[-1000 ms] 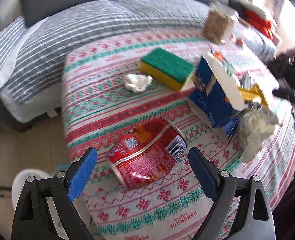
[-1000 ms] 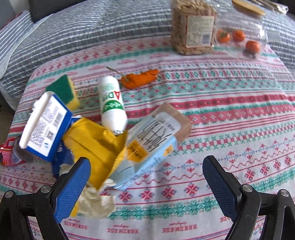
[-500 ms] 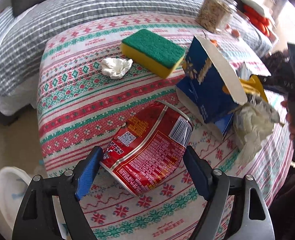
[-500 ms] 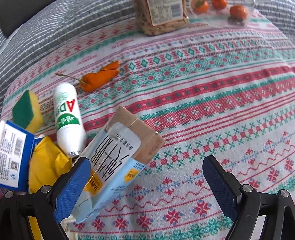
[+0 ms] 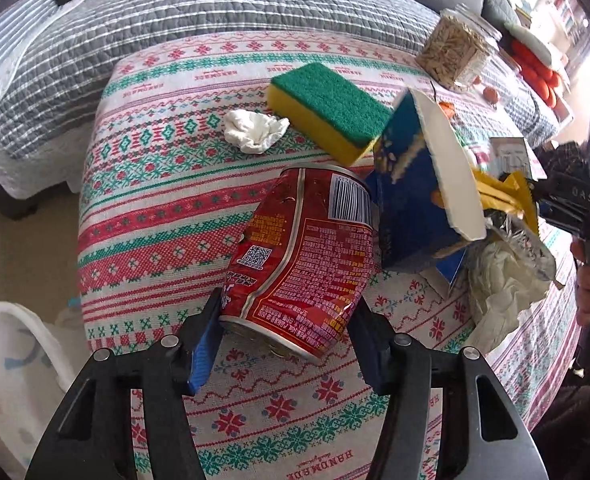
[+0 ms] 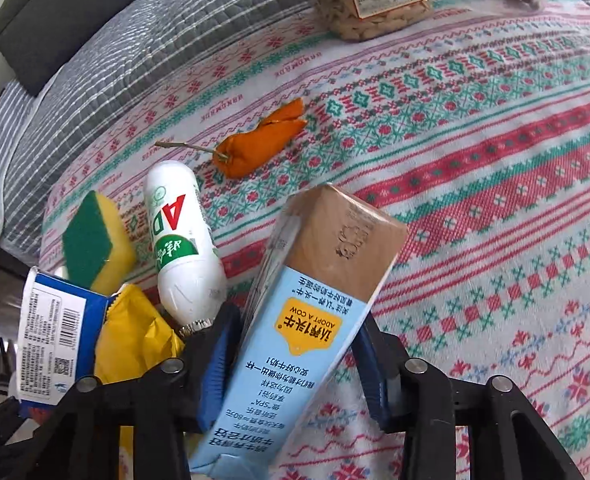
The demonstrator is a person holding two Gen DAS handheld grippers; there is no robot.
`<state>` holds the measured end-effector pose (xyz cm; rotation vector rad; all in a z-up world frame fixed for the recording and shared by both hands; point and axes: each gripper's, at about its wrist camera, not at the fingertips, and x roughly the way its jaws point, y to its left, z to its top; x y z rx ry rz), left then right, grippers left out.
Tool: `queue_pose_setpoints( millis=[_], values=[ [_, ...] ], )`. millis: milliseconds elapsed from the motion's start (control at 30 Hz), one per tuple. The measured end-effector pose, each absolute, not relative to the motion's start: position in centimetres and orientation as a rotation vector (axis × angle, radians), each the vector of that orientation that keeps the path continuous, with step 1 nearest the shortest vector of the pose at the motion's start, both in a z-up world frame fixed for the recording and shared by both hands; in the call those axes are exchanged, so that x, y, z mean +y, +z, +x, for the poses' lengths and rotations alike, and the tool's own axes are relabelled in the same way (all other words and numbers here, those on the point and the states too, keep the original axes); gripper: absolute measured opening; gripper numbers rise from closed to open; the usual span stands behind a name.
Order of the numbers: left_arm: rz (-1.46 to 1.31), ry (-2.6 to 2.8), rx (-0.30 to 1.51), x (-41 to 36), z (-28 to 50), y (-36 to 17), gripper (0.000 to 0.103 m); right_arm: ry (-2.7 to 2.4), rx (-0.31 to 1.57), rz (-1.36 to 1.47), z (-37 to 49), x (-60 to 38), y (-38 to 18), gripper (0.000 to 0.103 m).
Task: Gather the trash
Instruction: 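Carry the red can over the bin and release it with the left tool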
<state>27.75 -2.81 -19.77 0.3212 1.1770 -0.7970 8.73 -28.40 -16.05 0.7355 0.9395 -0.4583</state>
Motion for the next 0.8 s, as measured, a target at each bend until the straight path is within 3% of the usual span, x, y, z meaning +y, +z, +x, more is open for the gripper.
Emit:
queue_pose_setpoints(
  millis=[133,800],
  values=[
    [0.275,-0.784,1.182,-1.6,27.9,-19.2,0.061,-0.480,0.917,0.709,7.4,-28.3,-14.6,0.040],
    [0.205,-0.771,1.129,2.5,26.2,-15.4,0.061,-0.538,0.772,0.592,-1.2,-25.5,-5.8,0.040]
  ],
)
